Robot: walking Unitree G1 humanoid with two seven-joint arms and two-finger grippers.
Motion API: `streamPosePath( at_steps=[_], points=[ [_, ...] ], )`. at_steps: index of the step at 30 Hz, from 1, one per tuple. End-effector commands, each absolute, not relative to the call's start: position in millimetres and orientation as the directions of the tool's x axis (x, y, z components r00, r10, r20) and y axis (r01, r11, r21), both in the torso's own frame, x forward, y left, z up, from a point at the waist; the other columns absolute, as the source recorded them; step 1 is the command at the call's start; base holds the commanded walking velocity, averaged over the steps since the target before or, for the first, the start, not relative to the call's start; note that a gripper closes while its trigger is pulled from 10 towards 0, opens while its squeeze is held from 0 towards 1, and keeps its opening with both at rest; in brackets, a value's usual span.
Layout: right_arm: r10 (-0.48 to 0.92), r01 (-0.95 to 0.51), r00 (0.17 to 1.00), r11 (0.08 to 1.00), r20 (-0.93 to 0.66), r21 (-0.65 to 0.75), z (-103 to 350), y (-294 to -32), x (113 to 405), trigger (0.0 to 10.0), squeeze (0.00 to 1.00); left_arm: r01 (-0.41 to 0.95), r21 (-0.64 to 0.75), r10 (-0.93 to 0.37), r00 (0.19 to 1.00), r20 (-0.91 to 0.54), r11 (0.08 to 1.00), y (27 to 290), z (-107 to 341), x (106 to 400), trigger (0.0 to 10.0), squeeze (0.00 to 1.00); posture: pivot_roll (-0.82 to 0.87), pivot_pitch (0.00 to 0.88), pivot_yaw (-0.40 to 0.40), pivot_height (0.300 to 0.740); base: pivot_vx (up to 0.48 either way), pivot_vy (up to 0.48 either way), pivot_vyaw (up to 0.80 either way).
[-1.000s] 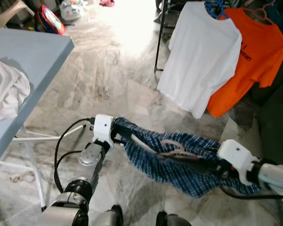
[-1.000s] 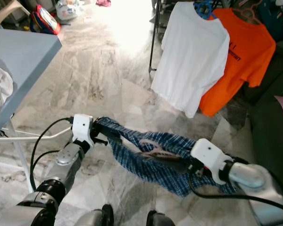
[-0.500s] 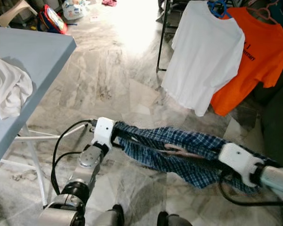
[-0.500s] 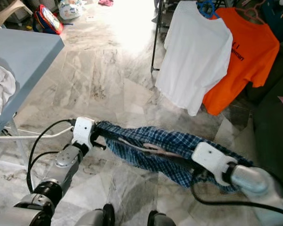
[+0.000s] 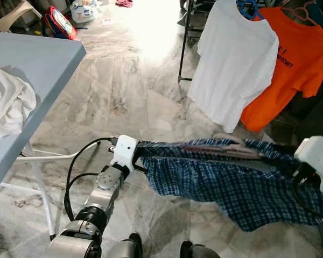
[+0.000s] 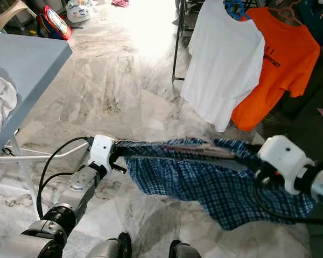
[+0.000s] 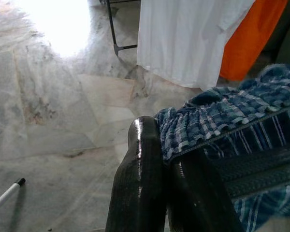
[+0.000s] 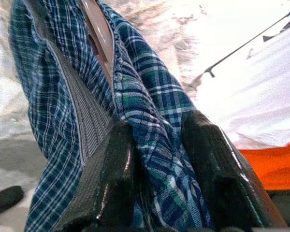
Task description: Hang hanger
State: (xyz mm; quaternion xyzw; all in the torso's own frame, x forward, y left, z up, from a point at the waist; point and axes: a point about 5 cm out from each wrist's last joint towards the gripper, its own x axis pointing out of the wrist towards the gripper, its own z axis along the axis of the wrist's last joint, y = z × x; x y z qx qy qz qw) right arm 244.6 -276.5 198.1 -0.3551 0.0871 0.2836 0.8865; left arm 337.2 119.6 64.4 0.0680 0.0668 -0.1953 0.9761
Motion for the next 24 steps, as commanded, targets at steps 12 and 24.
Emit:
streamPosePath(
  at_steps=[12, 24],
  points=[
    [0.625, -0.673, 0.736, 0.633, -0.261, -0.383, 203.7, -250.5, 234.8, 10.0, 0.0, 0.394, 0.091, -0.362, 0.899, -0.246, 0.915, 124.5, 45.6, 326.5, 1.7, 0.0, -0.06, 0.231, 0.019, 0.74, 0.0, 0.0, 0.0],
    [0.646, -0.631, 0.763, 0.737, -0.022, -0.241, 229.7, -255.1, 236.8, 10.0, 0.0, 0.419, 0.072, -0.387, 0.883, -0.266, 0.905, 117.3, 41.7, 323.7, 3.5, 0.0, -0.06, 0.229, 0.014, 0.74, 0.0, 0.0, 0.0]
  ],
)
